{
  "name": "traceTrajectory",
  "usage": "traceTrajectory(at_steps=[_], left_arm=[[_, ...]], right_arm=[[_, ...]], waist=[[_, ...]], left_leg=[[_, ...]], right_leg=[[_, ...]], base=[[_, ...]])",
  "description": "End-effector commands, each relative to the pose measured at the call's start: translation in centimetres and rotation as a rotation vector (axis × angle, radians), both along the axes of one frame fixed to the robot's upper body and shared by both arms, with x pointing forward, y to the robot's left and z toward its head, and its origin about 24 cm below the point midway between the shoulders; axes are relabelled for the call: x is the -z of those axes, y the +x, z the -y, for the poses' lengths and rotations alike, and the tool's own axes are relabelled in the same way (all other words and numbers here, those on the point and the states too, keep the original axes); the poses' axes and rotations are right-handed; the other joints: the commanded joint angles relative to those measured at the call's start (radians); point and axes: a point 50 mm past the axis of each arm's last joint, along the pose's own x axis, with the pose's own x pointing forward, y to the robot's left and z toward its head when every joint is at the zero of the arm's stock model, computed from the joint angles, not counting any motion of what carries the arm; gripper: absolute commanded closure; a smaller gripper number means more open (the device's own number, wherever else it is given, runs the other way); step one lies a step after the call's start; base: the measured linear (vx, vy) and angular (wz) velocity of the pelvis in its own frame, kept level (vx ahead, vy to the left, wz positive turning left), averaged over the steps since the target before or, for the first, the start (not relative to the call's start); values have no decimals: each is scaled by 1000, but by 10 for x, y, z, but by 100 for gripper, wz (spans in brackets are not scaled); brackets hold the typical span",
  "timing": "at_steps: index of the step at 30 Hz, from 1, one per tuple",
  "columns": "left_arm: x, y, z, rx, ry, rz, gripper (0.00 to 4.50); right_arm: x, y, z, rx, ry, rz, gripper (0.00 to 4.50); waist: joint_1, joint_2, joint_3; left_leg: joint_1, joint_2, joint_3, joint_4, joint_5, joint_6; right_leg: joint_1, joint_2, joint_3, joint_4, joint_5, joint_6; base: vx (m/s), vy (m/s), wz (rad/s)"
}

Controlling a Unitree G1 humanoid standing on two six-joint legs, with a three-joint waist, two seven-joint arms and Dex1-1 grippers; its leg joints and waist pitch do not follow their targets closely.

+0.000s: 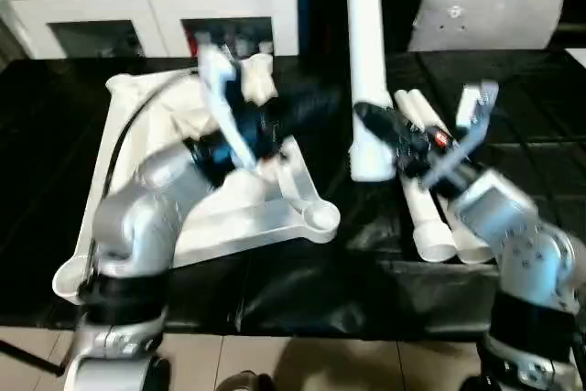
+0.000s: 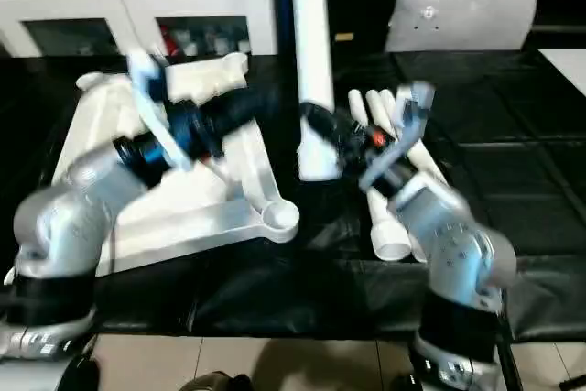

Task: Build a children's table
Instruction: Pick table leg

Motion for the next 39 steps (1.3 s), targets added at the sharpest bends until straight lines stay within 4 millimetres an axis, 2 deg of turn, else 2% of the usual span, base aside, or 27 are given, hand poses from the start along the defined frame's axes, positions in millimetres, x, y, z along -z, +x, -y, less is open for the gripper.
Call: traceTrajectory(at_steps=[1, 2, 5, 15, 19, 20, 21, 22, 23, 27, 28, 29, 30, 31, 34, 35, 36, 39], left_arm=[[-5, 0, -2, 18, -40, -14, 251], [-6, 0, -1, 28, -44, -19, 251], [-5, -1, 4, 63, -38, -46, 251], [-4, -2, 10, 71, -18, -67, 251], [-1, -5, 19, 89, -18, -102, 251], [5, -4, 24, 75, -4, -129, 251], [8, -3, 27, 64, 4, -144, 251], [11, -2, 30, 50, 14, -154, 251], [12, -1, 31, 38, 21, -160, 251], [14, 2, 31, -9, 30, -159, 251], [15, 3, 29, -41, 55, -141, 251], [18, 6, 26, -91, 84, -122, 251], [18, 6, 26, -93, 85, -122, 251], [19, 6, 25, -103, 91, -122, 251], [29, 8, 19, -163, 186, -105, 251], [30, 9, 18, -173, 187, -109, 251], [32, 9, 16, -181, 175, -124, 233], [30, 10, 16, -180, 135, -148, 213]], right_arm=[[-12, -6, -5, -46, 14, 70, 260], [-12, -7, -5, -57, 15, 71, 260], [-11, -14, -7, -100, 22, 83, 260], [-8, -31, -13, -191, -24, 105, 260], [-4, -32, -17, -138, -72, 136, 260], [0, -33, -18, -121, -111, 130, 260], [2, -33, -19, -115, -138, 124, 260], [4, -33, -19, -98, -167, 125, 260], [5, -32, -19, -84, -182, 132, 260], [5, -27, -19, -18, -250, 186, 261], [7, -24, -21, 12, -311, 227, 261], [11, -21, -24, 41, -367, 269, 261], [11, -21, -24, 43, -370, 271, 261], [12, -20, -25, 53, -382, 280, 261], [17, -17, -27, 93, -451, 335, 261], [18, -17, -27, 97, -449, 335, 261], [19, -16, -28, 106, -448, 345, 261], [23, -15, -30, 114, -462, 359, 261]], waist=[[4, -29, -68], [5, -25, -67], [5, -25, -65], [6, -27, -65], [5, -25, -63], [4, -18, -58], [1, -25, -58], [0, -25, -57], [0, -19, -56], [-6, -23, -55], [-6, -22, -55], [-8, -26, -58], [-8, -25, -58], [-9, -23, -58], [-8, -27, -60], [-8, -27, -60], [-9, -22, -61], [-8, -20, -61]], left_leg=[[40, 63, -24, -58, -195, 18], [40, 63, -23, -58, -199, 18], [41, 66, -25, -61, -200, 13], [36, 65, -25, -62, -187, 12], [37, 67, -27, -64, -211, -1], [36, 68, -29, -68, -226, -10], [37, 67, -29, -68, -239, -17], [36, 67, -30, -69, -242, -17], [38, 67, -30, -69, -254, -23], [37, 68, -33, -72, -281, -38], [37, 67, -33, -72, -280, -35], [33, 70, -34, -73, -275, -33], [34, 70, -34, -72, -275, -33], [35, 68, -33, -71, -268, -25], [32, 68, -32, -68, -226, 13], [32, 68, -32, -68, -226, 13], [34, 69, -31, -68, -220, 23], [35, 71, -31, -67, -211, 34]], right_leg=[[17, -58, 21, -88, -108, -246], [16, -59, 22, -89, -133, -237], [15, -59, 24, -95, -162, -212], [15, -59, 24, -97, -140, -196], [12, -61, 24, -99, -170, -193], [10, -60, 25, -100, -184, -187], [11, -58, 25, -103, -193, -181], [12, -60, 26, -105, -199, -179], [10, -59, 27, -106, -216, -172], [9, -61, 28, -110, -243, -153], [9, -61, 28, -110, -240, -154], [10, -61, 27, -110, -219, -149], [9, -62, 28, -109, -214, -148], [11, -61, 28, -107, -195, -155], [12, -57, 26, -103, -112, -172], [12, -57, 26, -103, -112, -172], [14, -57, 25, -99, -90, -190], [12, -57, 23, -95, -49, -213]], base=[[0, 0, 0], [0, 0, 0], [0, 0, 0], [0, 0, 0], [0, 0, 0], [0, 0, 0], [0, 0, 0], [0, 0, 0], [0, 0, 0], [0, 0, 0], [0, 0, 0], [0, 0, 0], [0, 0, 0], [0, 0, 0], [0, 0, 0], [0, 0, 0], [0, 0, 0], [0, 0, 0]])
